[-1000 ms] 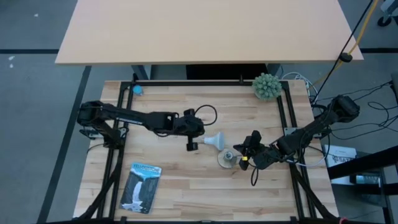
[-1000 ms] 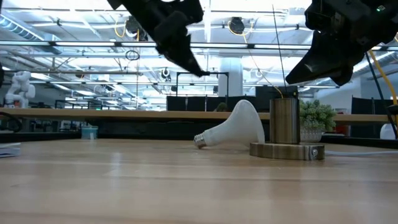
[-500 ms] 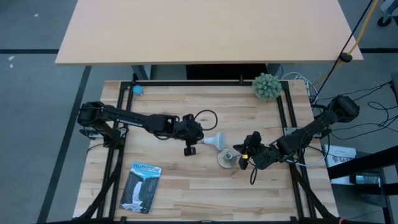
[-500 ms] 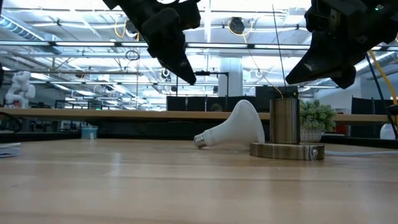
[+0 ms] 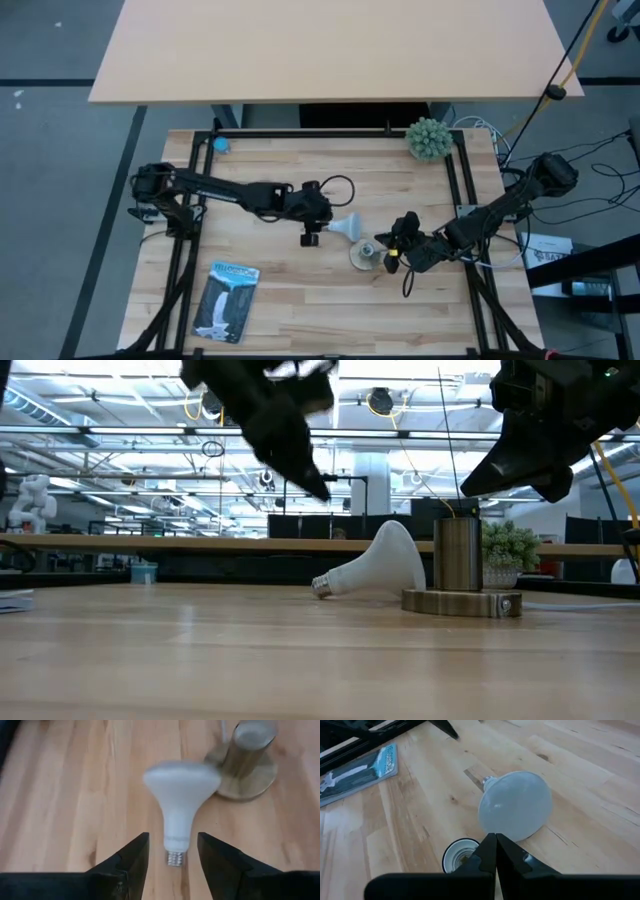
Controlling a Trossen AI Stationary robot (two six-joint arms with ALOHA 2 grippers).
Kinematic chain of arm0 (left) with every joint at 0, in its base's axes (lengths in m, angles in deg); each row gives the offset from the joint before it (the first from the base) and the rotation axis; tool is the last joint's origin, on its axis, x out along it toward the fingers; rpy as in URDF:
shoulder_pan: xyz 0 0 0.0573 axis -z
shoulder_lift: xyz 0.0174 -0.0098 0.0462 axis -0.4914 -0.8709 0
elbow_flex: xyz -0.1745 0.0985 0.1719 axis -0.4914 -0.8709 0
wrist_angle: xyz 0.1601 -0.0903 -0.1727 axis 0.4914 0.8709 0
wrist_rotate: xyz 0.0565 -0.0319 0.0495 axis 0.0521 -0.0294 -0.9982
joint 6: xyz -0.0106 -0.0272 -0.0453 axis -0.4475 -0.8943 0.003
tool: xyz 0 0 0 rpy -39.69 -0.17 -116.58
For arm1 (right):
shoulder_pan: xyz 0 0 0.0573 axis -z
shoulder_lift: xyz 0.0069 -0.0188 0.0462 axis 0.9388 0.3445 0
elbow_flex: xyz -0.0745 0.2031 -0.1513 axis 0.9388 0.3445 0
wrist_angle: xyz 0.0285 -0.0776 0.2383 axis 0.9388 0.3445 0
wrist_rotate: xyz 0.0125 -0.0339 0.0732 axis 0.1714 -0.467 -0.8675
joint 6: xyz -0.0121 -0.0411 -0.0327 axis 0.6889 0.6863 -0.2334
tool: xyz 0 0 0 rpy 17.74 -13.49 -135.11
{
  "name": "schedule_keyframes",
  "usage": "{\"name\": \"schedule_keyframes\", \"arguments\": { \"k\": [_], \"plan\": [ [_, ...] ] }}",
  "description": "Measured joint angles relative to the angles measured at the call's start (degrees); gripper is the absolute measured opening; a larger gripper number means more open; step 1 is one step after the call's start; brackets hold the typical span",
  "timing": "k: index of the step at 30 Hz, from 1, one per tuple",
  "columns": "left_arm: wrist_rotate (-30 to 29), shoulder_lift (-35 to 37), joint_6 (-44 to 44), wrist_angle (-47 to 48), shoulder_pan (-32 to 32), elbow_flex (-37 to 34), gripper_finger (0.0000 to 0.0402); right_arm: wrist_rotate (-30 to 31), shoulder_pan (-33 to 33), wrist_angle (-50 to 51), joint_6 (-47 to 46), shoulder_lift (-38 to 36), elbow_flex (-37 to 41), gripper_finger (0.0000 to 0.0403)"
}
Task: Screw lightbulb
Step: Insert the lightbulb into the bronze lamp socket
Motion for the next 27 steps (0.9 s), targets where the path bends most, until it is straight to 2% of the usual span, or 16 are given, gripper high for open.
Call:
{"name": "schedule_keyframes", "arguments": {
  "k": [7,12,19,23,27],
  "plan": [
    [7.12,-4.43,3.04,-3.93,-3.75,-0.04,0.0174,-0.02,0.0,-0.11,0.45,0.0,0.0,0.0],
    [14.6,-6.89,4.05,-5.04,-5.03,-0.04,0.0174,-0.02,0.0,-0.2,0.47,0.0,0.0,0.0],
    [16.08,-10.12,4.5,-8.52,-4.36,-0.04,0.0174,-0.03,0.0,-0.38,0.27,0.0,0.0,0.0],
    [13.62,-11.58,5.6,-11.12,-4.0,-0.04,0.0174,-0.11,0.0,-0.67,-0.75,0.0,0.0,0.0],
    [15.55,-13.09,5.38,-11.48,-4.11,-0.01,0.0174,-0.11,0.0,-0.64,-0.82,0.02,0.0,0.0]
  ]
}}
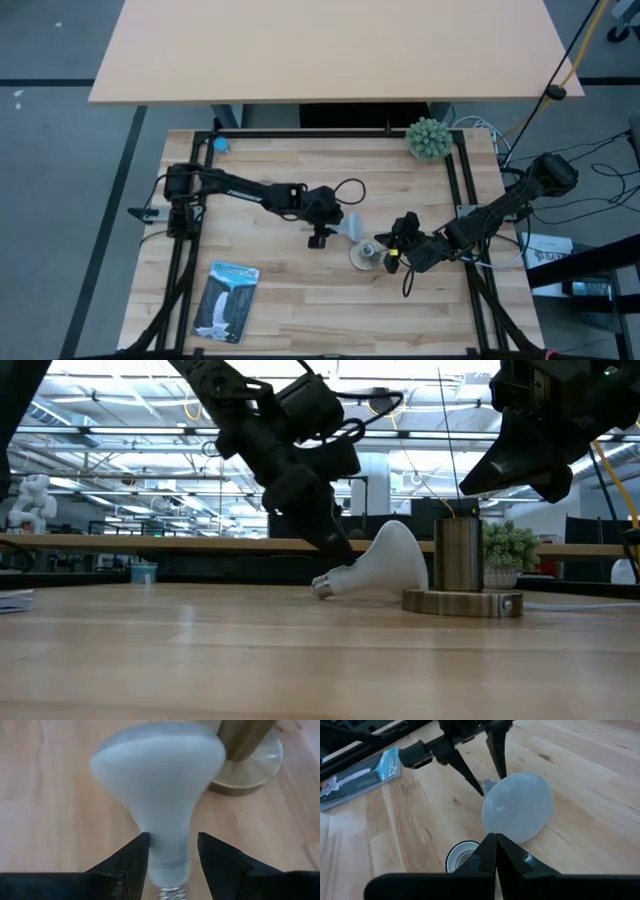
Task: Screw lightbulb
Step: Insert the lightbulb into the bronze lamp socket
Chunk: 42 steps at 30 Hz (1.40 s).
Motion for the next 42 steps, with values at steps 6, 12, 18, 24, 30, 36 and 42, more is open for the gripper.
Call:
{"name": "schedule_keyframes", "arguments": {
  "k": [6,12,18,24,30,36,42],
  "plan": [
    [0.02,-2.53,-2.08,-2.01,0.37,0.07,0.0174,0.03,0.0,0.01,0.0,0.0,0.0,0.0],
    [-1.32,-4.99,-6.36,-4.2,0.37,0.07,0.0174,0.07,0.0,0.02,-0.04,0.0,0.0,0.0],
    [-7.15,-4.32,-7.15,-4.18,0.37,-0.07,0.0136,0.07,0.0,0.13,-0.01,0.0,0.0,0.0],
    [-6.89,-3.35,-9.1,-7.23,0.4,-0.06,0.0137,0.07,0.0,0.13,0.17,0.04,0.0,0.0],
    [-6.74,2.95,-9.16,-10.23,0.44,-0.06,0.0137,0.02,-0.23,0.2,-0.19,0.9,0.0,0.0],
    [-6.81,10.48,-8.83,-10.15,0.81,0.01,0.0137,-0.64,-1.7,0.16,0.02,0.14,0.0,0.0],
    [-6.97,12.91,-8.25,-11.32,3.19,0.01,0.0137,-4.96,-3.08,3.09,-1.5,-3.38,0.0,0.0]
  ]
}}
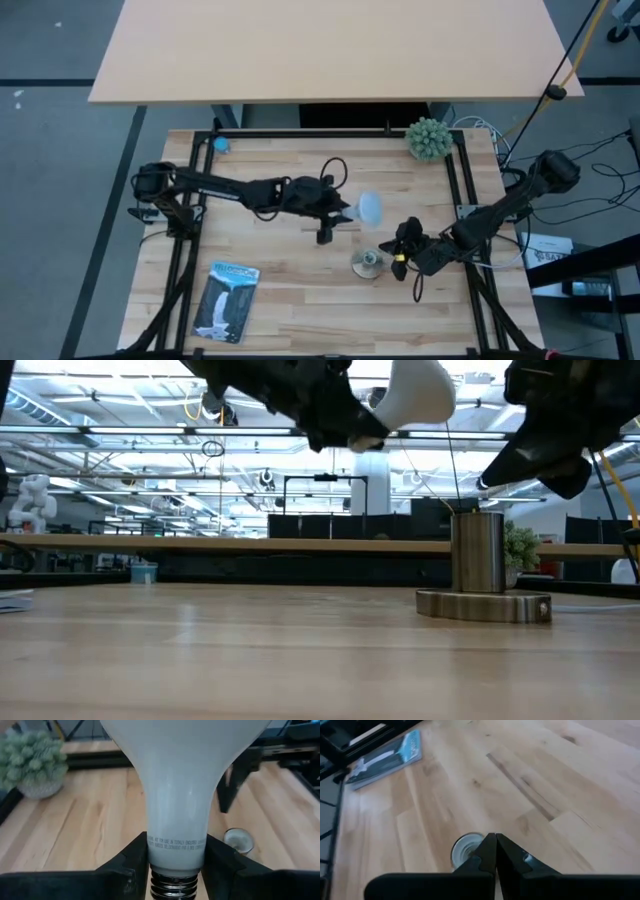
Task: Screw lightbulb
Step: Insert the lightbulb into the bronze lamp socket
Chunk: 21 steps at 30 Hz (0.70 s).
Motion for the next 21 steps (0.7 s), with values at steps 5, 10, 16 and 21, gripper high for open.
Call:
{"name": "schedule_keyframes", "arguments": {
  "k": [5,10,16,21],
  "plan": [
    [-1.3,-0.06,-0.62,-12.8,3.23,-3.45,0.0137,-3.12,-1.19,3.93,-4.36,-3.49,0.0,0.0],
    [-1.54,-0.08,-2.26,-26.37,5.36,-9.61,0.0137,-9.85,-3.68,4.76,-10.01,-4.99,0.0,0.0],
    [-2.63,-0.15,-4.9,-39.36,7.08,-16.81,0.0137,-17.76,-7.27,14.67,-24.42,-4.3,-0.02,0.0],
    [-2.61,-1.65,-6.19,-48.35,8.43,-18.75,0.0137,-20.9,-8.87,18.15,-31.25,-3.13,0.0,0.0]
  ]
}}
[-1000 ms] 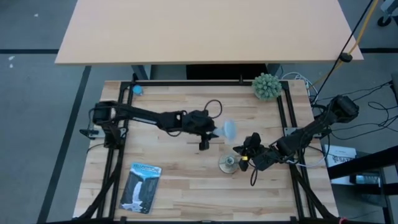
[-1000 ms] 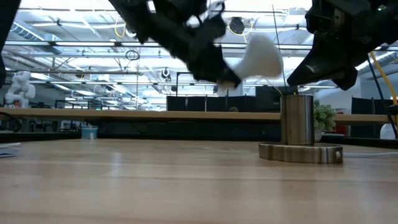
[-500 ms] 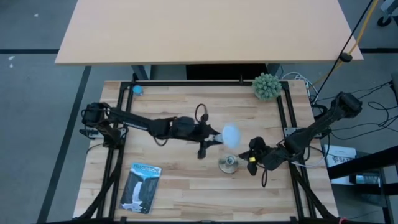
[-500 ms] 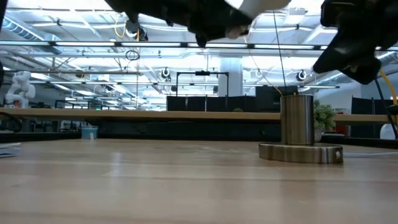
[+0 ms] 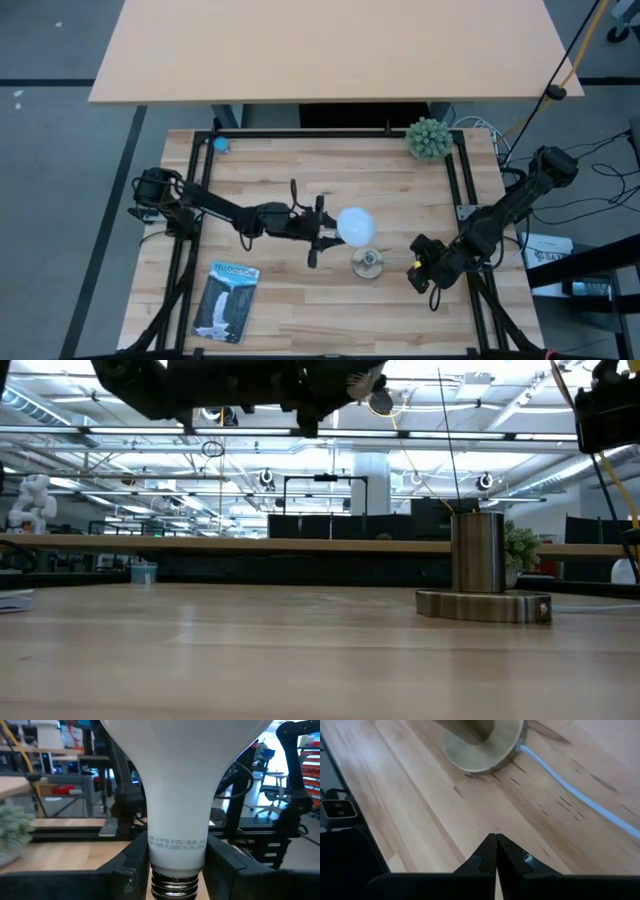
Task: Screw lightbulb
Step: Insert the lightbulb into the bronze lamp socket
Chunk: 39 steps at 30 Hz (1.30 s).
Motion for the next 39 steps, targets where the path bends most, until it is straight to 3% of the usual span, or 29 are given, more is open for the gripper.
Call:
{"name": "schedule_keyframes", "arguments": {
  "k": [10,16,20,24,32,39],
  "plan": [
    [0.14,-5.65,-2.2,-6.97,0.51,0.07,0.0137,1.87,0.67,0.73,6.85,2.76,-0.02,0.0],
    [0.46,-5.68,-2.38,-7.48,1.4,0.09,0.0137,10.96,1.73,4.87,-1.31,8.43,-0.01,0.0],
    [0.5,-5.68,-2.21,-7.55,2.01,0.11,0.0137,11.19,1.71,4.93,-3.27,12.88,-2.02,0.0],
    [1.6,-5.68,0.0,-5.97,2.15,1.01,0.0137,12.2,0.06,9.5,-3.18,16.75,-9.41,0.0],
    [3.89,-10.54,1.51,-1.12,2.11,9.17,0.0137,25.47,-4.75,35.26,-10.52,20.48,-25.86,0.0],
    [7.32,-19.98,0.42,-2.59,2.0,19.3,0.0137,36.74,-6.43,39.34,-17.24,20.93,-26.43,0.0]
  ]
}}
